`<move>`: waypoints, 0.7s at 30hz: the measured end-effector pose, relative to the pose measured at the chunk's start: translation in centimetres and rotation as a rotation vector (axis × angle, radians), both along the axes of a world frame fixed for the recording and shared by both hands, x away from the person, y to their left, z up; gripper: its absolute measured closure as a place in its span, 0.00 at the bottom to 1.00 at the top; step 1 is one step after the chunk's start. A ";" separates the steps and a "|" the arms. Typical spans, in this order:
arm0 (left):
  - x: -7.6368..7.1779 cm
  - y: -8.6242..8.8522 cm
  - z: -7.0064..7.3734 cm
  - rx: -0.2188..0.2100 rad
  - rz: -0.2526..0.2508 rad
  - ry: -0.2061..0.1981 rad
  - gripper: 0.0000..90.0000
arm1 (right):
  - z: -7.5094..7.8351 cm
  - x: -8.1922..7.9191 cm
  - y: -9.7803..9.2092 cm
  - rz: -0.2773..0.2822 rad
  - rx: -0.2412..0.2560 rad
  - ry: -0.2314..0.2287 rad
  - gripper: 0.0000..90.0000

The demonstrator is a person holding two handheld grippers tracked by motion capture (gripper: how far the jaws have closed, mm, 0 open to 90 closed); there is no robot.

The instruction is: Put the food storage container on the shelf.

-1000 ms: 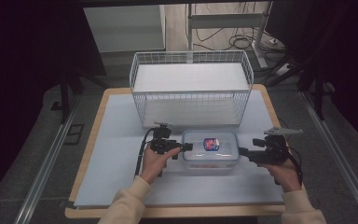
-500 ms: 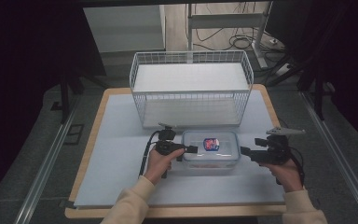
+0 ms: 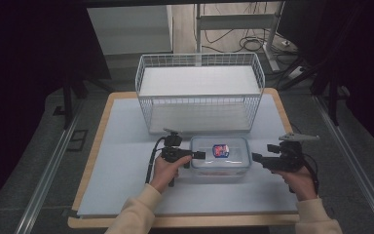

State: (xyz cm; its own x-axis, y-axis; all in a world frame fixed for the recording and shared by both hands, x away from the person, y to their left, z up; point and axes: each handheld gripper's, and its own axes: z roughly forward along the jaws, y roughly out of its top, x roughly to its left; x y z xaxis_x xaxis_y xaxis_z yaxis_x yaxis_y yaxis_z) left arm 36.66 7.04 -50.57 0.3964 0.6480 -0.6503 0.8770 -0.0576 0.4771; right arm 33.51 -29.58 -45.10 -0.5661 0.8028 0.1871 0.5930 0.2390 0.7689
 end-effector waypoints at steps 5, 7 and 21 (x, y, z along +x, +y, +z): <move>0.1 0.2 -0.1 -0.010 0.001 0.004 0.29 | -0.1 0.3 0.0 0.020 0.021 0.037 0.24; 0.1 0.2 -0.1 -0.010 0.001 0.002 0.30 | -0.3 0.9 0.2 0.038 0.059 0.083 0.24; 0.1 0.2 -0.1 -0.011 0.000 -0.005 0.30 | -2.7 4.6 2.0 0.082 0.092 0.268 0.20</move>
State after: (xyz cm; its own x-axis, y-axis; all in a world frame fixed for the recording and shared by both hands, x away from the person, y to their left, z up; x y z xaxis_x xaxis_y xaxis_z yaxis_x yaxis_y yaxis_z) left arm 36.73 7.21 -50.67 0.3998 0.6410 -0.6552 0.8743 -0.0522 0.4825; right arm 38.09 -27.54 -47.84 -0.5491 0.7289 0.4088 0.7593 0.2307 0.6085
